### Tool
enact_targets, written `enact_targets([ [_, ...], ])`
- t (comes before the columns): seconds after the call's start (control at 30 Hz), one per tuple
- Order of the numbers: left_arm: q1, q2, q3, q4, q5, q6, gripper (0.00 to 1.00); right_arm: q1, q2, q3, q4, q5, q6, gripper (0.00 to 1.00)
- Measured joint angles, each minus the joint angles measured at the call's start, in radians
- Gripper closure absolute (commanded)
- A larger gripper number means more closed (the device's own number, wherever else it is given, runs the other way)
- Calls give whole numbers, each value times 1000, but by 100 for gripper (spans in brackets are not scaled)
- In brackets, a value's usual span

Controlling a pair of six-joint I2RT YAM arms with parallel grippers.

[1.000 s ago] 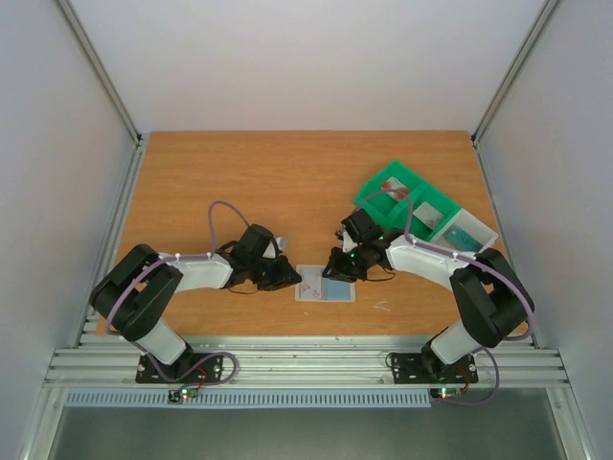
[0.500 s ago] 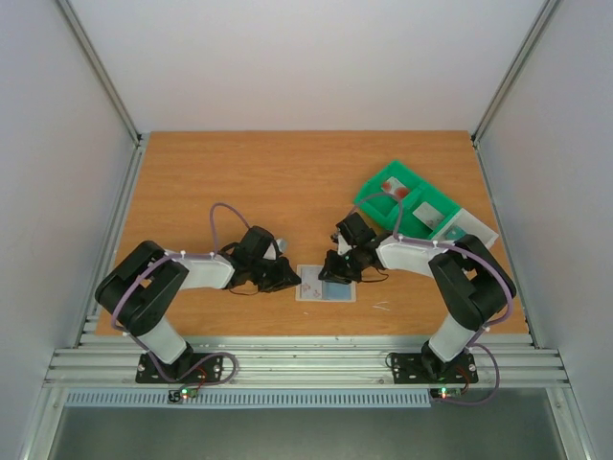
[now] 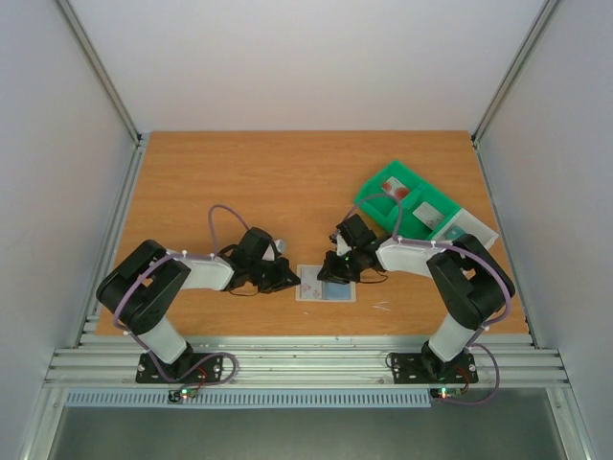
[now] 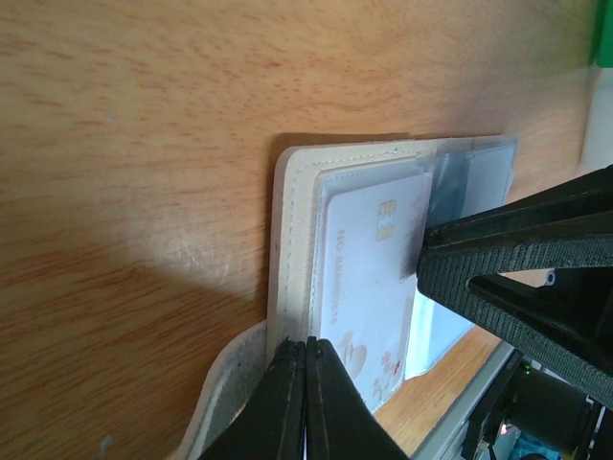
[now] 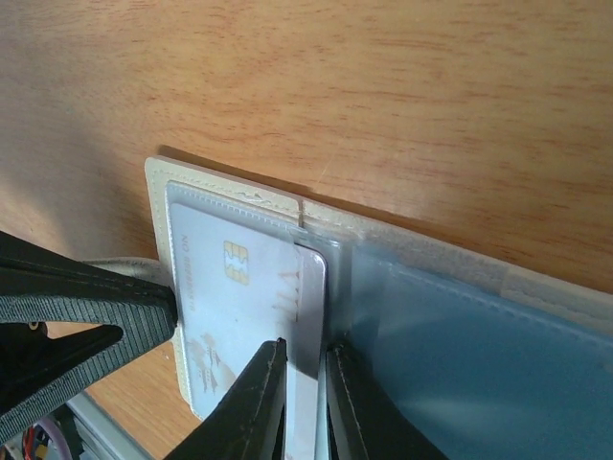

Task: Take the credit cards out of the card holder

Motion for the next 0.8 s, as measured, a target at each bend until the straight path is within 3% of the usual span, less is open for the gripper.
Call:
enact_targets([
  [0.23, 2, 5, -11, 31, 6, -18, 100, -3, -4, -22, 35, -10, -6, 90],
  [0.37, 3, 5, -14, 35, 8, -19, 99, -5, -10, -39, 61, -16, -3, 99],
  [0.8, 4, 5, -24, 53, 10, -20, 100, -6, -67, -130, 172, 3, 23, 99],
])
